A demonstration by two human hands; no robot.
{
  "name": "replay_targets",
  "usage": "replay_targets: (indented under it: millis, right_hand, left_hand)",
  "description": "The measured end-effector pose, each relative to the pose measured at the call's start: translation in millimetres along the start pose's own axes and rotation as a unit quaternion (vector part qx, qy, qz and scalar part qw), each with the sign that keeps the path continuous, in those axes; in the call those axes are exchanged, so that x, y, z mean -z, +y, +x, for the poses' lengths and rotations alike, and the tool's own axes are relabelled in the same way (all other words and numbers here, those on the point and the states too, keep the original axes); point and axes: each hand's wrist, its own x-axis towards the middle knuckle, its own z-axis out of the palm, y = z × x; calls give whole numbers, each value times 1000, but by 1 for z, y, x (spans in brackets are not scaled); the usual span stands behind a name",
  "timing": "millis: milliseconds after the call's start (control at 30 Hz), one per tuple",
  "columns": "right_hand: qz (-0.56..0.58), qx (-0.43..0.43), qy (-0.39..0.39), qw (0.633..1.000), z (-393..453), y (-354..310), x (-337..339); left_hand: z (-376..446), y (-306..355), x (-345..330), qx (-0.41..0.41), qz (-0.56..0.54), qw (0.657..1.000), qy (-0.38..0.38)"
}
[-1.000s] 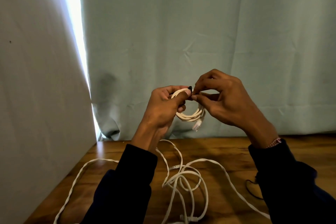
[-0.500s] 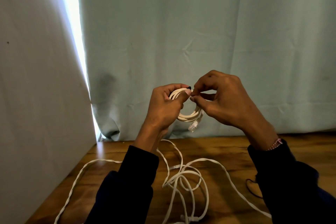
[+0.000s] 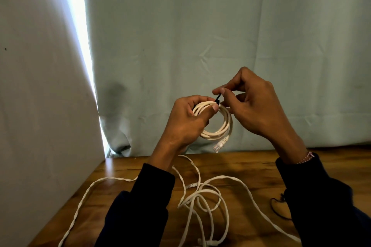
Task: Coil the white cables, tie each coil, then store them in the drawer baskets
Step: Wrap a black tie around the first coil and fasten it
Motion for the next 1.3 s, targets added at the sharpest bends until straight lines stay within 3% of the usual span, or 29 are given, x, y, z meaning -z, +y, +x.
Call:
replay_targets:
  millis: [267, 667, 833, 967, 1300]
  right_hand:
    - [31, -13, 72, 997, -2, 5, -7]
    - [-54, 132, -46, 989, 0, -10, 19]
    - [-32, 121, -38, 991, -2, -17, 22]
    - [-81, 161, -56, 982, 0, -15, 25]
    - [-175, 171, -89, 966, -1, -19, 21]
  left_hand:
    - [-1, -3, 3, -58, -14, 998, 11]
    - [0, -2, 18, -88, -105, 990, -35]
    - [-1, -1, 20, -92, -112, 988, -44]
    - [-1, -1, 19, -99, -106, 988, -45]
    - [-2, 2, 19, -108, -29, 993, -45]
